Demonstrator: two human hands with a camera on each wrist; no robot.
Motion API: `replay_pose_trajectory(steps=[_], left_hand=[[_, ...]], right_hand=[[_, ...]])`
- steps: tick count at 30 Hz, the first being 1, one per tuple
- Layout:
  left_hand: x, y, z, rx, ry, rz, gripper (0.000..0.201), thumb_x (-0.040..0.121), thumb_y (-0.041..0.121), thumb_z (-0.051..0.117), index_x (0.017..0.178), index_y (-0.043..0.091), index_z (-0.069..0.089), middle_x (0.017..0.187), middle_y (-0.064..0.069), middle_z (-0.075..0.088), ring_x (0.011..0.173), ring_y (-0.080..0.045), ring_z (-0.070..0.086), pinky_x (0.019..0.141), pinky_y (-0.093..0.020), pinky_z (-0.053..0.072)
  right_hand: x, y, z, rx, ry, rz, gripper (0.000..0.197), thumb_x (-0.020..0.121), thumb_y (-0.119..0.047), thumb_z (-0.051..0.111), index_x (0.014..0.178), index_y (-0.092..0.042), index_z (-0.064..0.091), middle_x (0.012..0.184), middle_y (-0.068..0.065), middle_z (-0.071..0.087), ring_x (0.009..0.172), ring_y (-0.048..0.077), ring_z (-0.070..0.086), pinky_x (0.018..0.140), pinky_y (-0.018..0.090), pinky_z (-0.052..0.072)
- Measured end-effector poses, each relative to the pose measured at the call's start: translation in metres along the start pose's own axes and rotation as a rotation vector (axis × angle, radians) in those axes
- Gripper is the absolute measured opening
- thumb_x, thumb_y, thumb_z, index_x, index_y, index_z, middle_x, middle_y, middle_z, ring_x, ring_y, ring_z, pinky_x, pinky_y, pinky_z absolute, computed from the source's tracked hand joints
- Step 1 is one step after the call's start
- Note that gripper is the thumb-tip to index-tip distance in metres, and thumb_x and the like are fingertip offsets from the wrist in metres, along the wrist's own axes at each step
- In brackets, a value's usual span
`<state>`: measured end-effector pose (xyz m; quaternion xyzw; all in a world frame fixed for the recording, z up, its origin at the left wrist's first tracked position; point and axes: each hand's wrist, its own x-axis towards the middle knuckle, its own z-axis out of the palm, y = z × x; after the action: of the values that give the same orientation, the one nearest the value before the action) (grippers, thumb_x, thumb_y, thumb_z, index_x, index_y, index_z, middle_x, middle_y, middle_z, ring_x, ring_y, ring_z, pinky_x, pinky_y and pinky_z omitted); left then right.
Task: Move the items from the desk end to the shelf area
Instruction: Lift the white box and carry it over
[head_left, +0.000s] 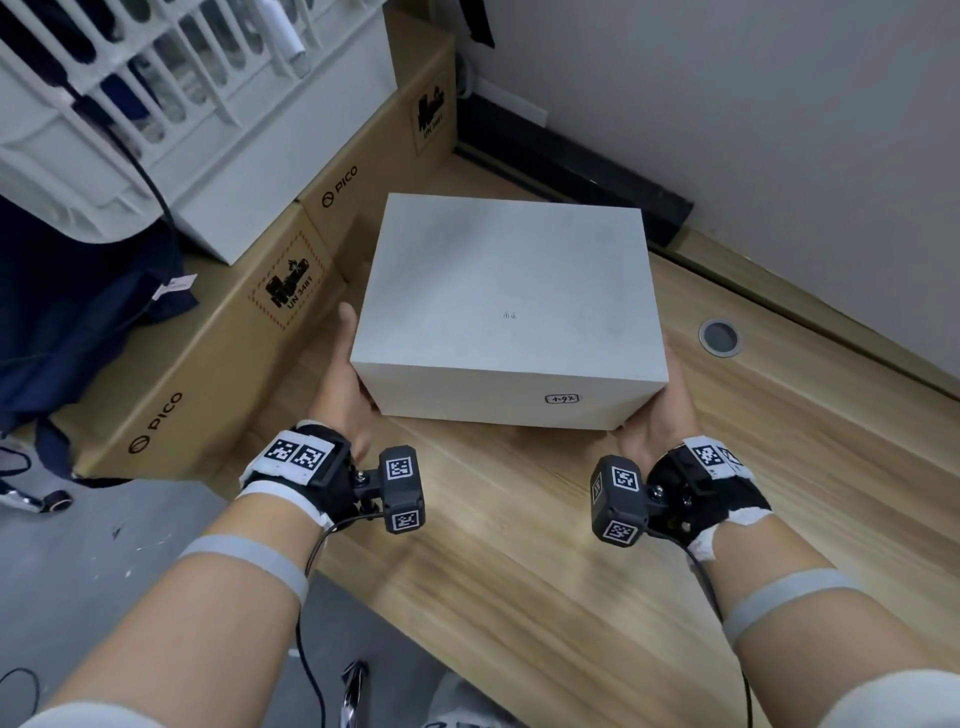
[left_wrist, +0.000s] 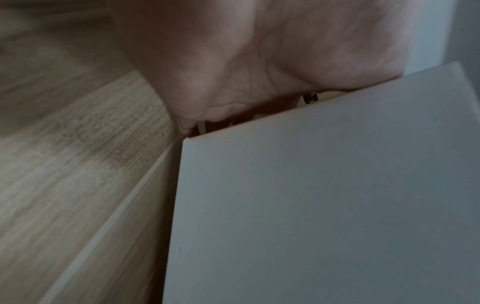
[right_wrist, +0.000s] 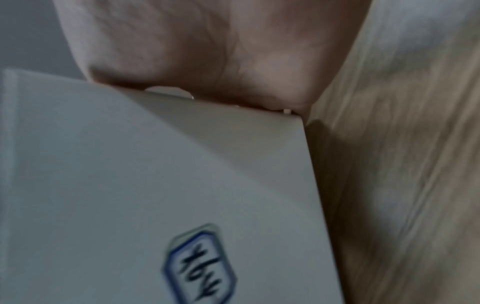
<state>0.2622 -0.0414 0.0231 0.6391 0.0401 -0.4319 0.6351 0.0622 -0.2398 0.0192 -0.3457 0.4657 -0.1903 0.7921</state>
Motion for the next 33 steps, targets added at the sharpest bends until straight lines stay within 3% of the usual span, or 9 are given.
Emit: replay_pose_trajectory(steps=[4, 11, 13, 16, 18, 23, 26, 28, 33], left_hand=[[-0.007, 0.002, 0.001, -0.073, 0.001, 0.019, 0.07, 0.084, 0.084, 0.021, 0.119, 0.042, 0.065, 0.124, 0.006, 0.071, 0.122, -0.017, 0.061, 0.111, -0.049, 0.039], [-0.007, -0.001, -0.003, -0.048, -0.047, 0.023, 0.059, 0.089, 0.075, 0.039, 0.132, 0.039, 0.058, 0.128, 0.004, 0.069, 0.124, -0.021, 0.06, 0.106, -0.052, 0.042], [-0.005, -0.002, -0.005, -0.024, -0.038, 0.023, 0.063, 0.085, 0.075, 0.047, 0.135, 0.038, 0.056, 0.129, 0.002, 0.068, 0.124, -0.024, 0.059, 0.102, -0.05, 0.045], [-0.004, -0.002, -0.009, 0.009, -0.063, -0.018, 0.071, 0.076, 0.08, 0.051, 0.134, 0.038, 0.057, 0.129, 0.0, 0.068, 0.124, -0.026, 0.059, 0.099, -0.048, 0.048], [-0.004, -0.001, -0.011, 0.017, -0.088, -0.062, 0.077, 0.071, 0.083, 0.056, 0.133, 0.038, 0.058, 0.132, -0.004, 0.065, 0.123, -0.028, 0.059, 0.098, -0.048, 0.049], [-0.007, 0.002, -0.015, 0.036, -0.106, -0.097, 0.083, 0.069, 0.091, 0.046, 0.133, 0.039, 0.059, 0.132, -0.004, 0.065, 0.125, -0.029, 0.058, 0.104, -0.051, 0.045], [-0.013, -0.001, -0.018, 0.05, -0.152, -0.127, 0.083, 0.072, 0.093, 0.033, 0.132, 0.042, 0.059, 0.132, -0.001, 0.066, 0.123, -0.024, 0.06, 0.101, -0.047, 0.048], [-0.019, -0.006, -0.02, 0.051, -0.161, -0.143, 0.077, 0.078, 0.087, 0.038, 0.133, 0.038, 0.058, 0.13, -0.001, 0.067, 0.12, -0.022, 0.063, 0.096, -0.044, 0.05], [-0.035, -0.013, -0.012, -0.108, -0.106, -0.173, 0.066, 0.081, 0.059, 0.066, 0.135, 0.023, 0.055, 0.131, -0.012, 0.064, 0.116, -0.032, 0.063, 0.072, -0.044, 0.059]], right_hand=[[-0.004, 0.006, -0.008, 0.102, -0.049, 0.016, 0.055, 0.089, -0.069, 0.044, 0.127, -0.033, 0.063, 0.124, -0.003, 0.069, 0.094, 0.017, 0.062, 0.056, 0.026, 0.05], [-0.008, 0.011, -0.018, 0.163, -0.19, 0.018, 0.062, 0.088, -0.075, 0.035, 0.123, -0.035, 0.066, 0.132, 0.001, 0.065, 0.126, 0.03, 0.056, 0.106, 0.051, 0.037], [-0.007, 0.013, -0.022, 0.153, -0.227, 0.033, 0.068, 0.082, -0.079, 0.043, 0.127, -0.033, 0.064, 0.134, 0.0, 0.063, 0.111, 0.034, 0.057, 0.102, 0.047, 0.036], [-0.004, 0.009, -0.025, 0.103, -0.231, 0.062, 0.074, 0.063, -0.082, 0.063, 0.12, -0.035, 0.069, 0.125, -0.001, 0.062, 0.081, 0.026, 0.037, 0.075, 0.033, 0.03], [-0.003, 0.003, -0.028, 0.107, -0.235, 0.105, 0.076, 0.063, -0.081, 0.065, 0.122, -0.034, 0.068, 0.129, 0.002, 0.06, 0.092, 0.028, 0.04, 0.069, 0.032, 0.019], [-0.008, -0.003, -0.034, 0.079, -0.253, 0.172, 0.088, 0.067, -0.078, 0.062, 0.14, -0.03, 0.053, 0.151, 0.009, 0.046, 0.116, 0.032, 0.053, 0.074, 0.036, 0.047], [-0.015, 0.005, -0.036, 0.122, -0.26, 0.197, 0.092, 0.066, -0.067, 0.074, 0.143, -0.023, 0.049, 0.134, 0.01, 0.051, 0.076, 0.023, 0.062, 0.062, 0.029, 0.048], [-0.02, 0.009, -0.033, 0.195, -0.229, 0.183, 0.071, 0.08, -0.059, 0.064, 0.139, -0.02, 0.053, 0.121, 0.007, 0.056, 0.062, 0.017, 0.057, 0.056, 0.023, 0.04], [-0.041, 0.008, -0.033, 0.207, -0.107, 0.163, 0.049, 0.084, -0.053, 0.055, 0.126, -0.027, 0.06, 0.121, 0.003, 0.061, 0.093, 0.024, 0.064, 0.061, 0.029, 0.056]])
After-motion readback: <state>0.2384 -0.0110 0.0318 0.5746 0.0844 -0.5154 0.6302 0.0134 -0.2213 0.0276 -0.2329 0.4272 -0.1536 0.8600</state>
